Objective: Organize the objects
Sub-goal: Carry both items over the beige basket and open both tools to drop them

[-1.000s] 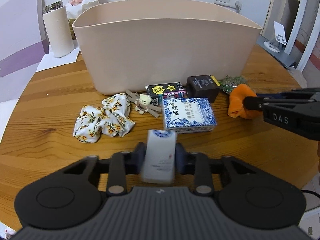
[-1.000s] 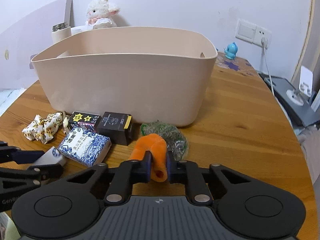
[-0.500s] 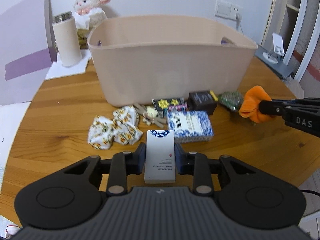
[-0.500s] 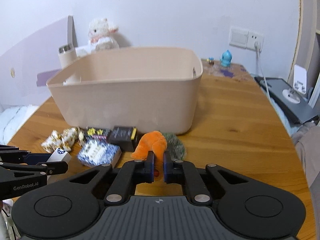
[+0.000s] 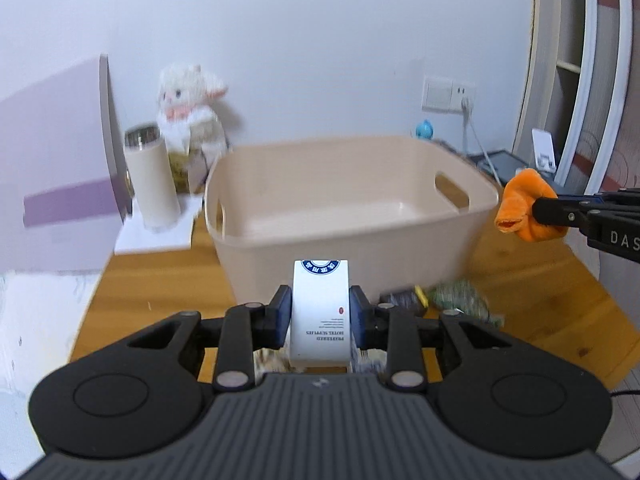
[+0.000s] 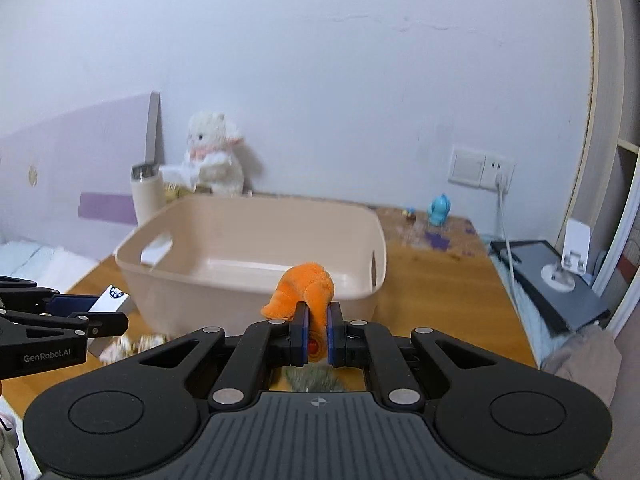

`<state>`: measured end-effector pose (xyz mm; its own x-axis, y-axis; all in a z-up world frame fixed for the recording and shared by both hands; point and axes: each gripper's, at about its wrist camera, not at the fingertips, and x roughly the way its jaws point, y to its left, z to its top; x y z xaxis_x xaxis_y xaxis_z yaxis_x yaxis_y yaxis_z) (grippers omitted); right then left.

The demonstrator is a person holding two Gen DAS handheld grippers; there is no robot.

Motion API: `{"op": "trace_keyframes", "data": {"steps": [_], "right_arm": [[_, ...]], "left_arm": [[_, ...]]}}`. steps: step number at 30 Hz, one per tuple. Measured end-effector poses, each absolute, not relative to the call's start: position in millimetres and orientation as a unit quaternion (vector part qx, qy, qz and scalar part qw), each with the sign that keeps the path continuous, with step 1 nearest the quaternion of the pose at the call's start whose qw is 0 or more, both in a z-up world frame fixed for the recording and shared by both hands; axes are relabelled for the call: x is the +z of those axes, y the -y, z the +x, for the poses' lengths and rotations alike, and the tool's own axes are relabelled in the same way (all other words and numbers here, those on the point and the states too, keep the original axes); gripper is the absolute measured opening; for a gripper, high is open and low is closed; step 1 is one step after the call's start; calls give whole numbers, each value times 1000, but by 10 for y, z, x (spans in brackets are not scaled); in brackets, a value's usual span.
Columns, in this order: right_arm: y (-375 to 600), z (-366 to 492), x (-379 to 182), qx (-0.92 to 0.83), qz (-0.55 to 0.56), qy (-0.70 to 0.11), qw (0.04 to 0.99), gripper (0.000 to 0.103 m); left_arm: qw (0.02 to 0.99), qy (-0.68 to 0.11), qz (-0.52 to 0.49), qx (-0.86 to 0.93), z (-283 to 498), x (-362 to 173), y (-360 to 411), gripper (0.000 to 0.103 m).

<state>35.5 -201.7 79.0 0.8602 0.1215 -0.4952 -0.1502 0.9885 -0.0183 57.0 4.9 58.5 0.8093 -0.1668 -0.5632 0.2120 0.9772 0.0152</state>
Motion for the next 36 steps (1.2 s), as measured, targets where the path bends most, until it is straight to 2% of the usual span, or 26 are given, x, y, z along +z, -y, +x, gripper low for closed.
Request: {"op": "trace_keyframes", "data": {"steps": [8, 16, 24, 28, 30, 31, 33, 34, 36], "right_arm": [[2060, 676, 998, 62, -18, -233, 970, 9], [2066, 1209, 964, 53, -1, -248, 967, 9], [1949, 1667, 658, 54, -24, -314, 948, 9], [1857, 1790, 495, 61, -48, -350, 934, 11], [1823, 1823, 431, 61, -58, -362, 928, 27], [1813, 1831, 407, 59, -60, -364, 928, 28], [1815, 1839, 385, 55, -61, -366, 927, 39], [1823, 1829, 394, 53, -60, -364, 928, 42], [1848, 1775, 451, 55, -55, -353, 932, 60]], "left_arm": [[961, -259, 55, -79, 1000, 834, 41, 33], [954, -290, 71, -40, 1692, 725, 167, 33], [915, -391, 92, -31, 2189, 273, 234, 33], [906, -416, 73, -34, 2269, 167, 182, 33], [903, -424, 65, -35, 2282, 152, 149, 33], [904, -421, 66, -36, 2273, 152, 137, 34], [907, -415, 70, -38, 2237, 166, 124, 37], [908, -412, 68, -38, 2210, 183, 130, 46], [915, -396, 58, -52, 2119, 275, 131, 59]]}}
